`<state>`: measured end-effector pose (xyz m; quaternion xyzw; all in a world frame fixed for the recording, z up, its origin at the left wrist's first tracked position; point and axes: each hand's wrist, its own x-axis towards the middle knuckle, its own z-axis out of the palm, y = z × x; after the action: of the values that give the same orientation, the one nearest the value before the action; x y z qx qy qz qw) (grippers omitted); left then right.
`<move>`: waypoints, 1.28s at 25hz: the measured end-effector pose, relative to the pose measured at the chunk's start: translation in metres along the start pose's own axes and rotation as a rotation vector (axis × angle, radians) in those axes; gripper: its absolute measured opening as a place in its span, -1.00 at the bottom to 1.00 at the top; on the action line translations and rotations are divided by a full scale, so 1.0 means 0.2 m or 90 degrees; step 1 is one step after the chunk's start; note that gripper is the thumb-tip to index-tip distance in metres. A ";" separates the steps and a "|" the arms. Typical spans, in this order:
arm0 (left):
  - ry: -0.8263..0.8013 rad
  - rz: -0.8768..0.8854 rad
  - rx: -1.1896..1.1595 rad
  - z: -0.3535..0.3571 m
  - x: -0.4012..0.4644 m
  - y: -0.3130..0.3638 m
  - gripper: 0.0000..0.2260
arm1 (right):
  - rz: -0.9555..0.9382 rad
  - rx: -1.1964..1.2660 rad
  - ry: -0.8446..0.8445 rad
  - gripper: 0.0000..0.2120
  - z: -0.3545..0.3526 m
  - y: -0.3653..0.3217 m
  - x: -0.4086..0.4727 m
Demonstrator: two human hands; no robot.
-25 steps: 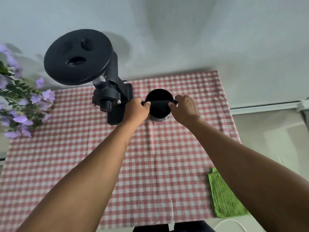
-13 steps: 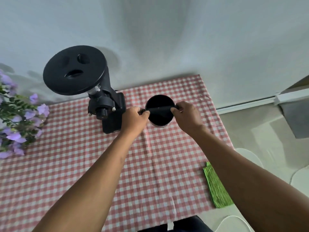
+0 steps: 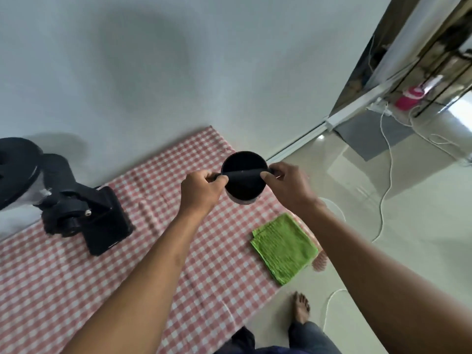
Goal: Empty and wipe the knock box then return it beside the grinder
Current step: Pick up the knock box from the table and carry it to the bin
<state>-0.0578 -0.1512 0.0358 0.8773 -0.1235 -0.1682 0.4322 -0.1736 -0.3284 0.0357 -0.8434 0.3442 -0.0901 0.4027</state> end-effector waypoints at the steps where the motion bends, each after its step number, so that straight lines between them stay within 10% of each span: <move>1: -0.010 0.014 0.003 0.07 0.00 0.06 -0.81 | 0.011 0.004 0.016 -0.78 -0.08 0.06 -0.01; 23: -0.289 -0.013 -0.014 1.71 -0.25 0.85 -0.90 | 0.241 0.126 0.096 -0.81 -1.32 1.45 -0.04; 32: -0.648 -0.154 -0.044 1.76 0.14 0.84 -0.39 | 0.198 0.107 0.072 -0.80 -1.34 1.48 0.10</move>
<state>-0.1862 -0.5130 -0.0362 0.6779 -0.2099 -0.6260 0.3233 -0.4238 -0.6379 -0.0092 -0.7369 0.4839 -0.1026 0.4608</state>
